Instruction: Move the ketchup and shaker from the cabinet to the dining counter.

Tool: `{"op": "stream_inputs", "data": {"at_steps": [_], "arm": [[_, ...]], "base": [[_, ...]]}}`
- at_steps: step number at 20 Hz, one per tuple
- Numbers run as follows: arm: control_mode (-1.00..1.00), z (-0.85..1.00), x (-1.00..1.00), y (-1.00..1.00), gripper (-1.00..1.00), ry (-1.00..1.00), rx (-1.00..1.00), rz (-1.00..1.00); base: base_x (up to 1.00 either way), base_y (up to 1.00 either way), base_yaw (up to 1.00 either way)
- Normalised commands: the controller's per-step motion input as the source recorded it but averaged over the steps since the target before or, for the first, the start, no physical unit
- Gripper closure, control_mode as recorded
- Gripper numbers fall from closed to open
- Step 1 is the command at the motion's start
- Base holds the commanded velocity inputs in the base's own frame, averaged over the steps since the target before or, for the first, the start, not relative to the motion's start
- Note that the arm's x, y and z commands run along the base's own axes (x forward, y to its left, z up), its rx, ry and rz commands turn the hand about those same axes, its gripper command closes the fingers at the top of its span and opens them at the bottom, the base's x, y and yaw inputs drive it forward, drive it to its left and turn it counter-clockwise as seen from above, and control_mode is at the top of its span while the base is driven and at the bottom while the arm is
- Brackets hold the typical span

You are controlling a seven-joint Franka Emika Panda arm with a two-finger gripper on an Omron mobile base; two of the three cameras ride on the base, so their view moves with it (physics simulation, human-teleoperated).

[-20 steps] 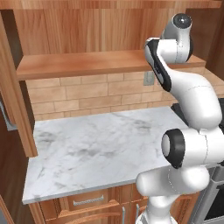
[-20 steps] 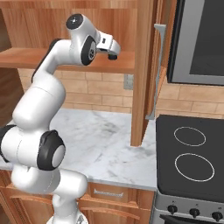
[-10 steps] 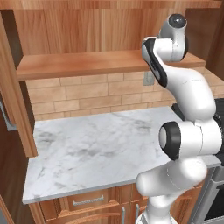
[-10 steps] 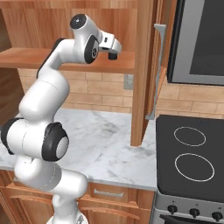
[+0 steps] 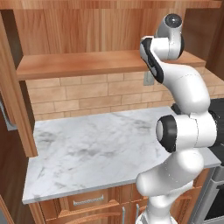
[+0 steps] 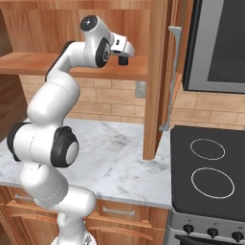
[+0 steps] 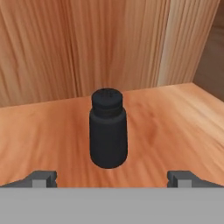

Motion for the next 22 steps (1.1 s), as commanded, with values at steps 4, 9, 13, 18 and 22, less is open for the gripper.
{"op": "stream_inputs", "data": {"at_steps": [4,9,13,18,22], "arm": [[-1.0,-0.09,0.22,0.0,-1.0,0.0,0.0,0.0],[-1.0,-0.08,0.2,-0.01,-1.0,0.0,0.0,0.0],[-1.0,-0.03,0.07,-0.02,-1.0,0.0,0.01,0.0],[-1.0,-0.05,0.07,-0.04,-1.0,0.0,0.0,0.0],[-1.0,0.0,0.06,-0.08,-1.0,0.01,0.01,0.0]], "base": [[0.0,0.0,0.0],[0.0,0.0,0.0],[0.0,0.0,0.0],[0.0,0.0,0.0],[0.0,0.0,0.0]]}}
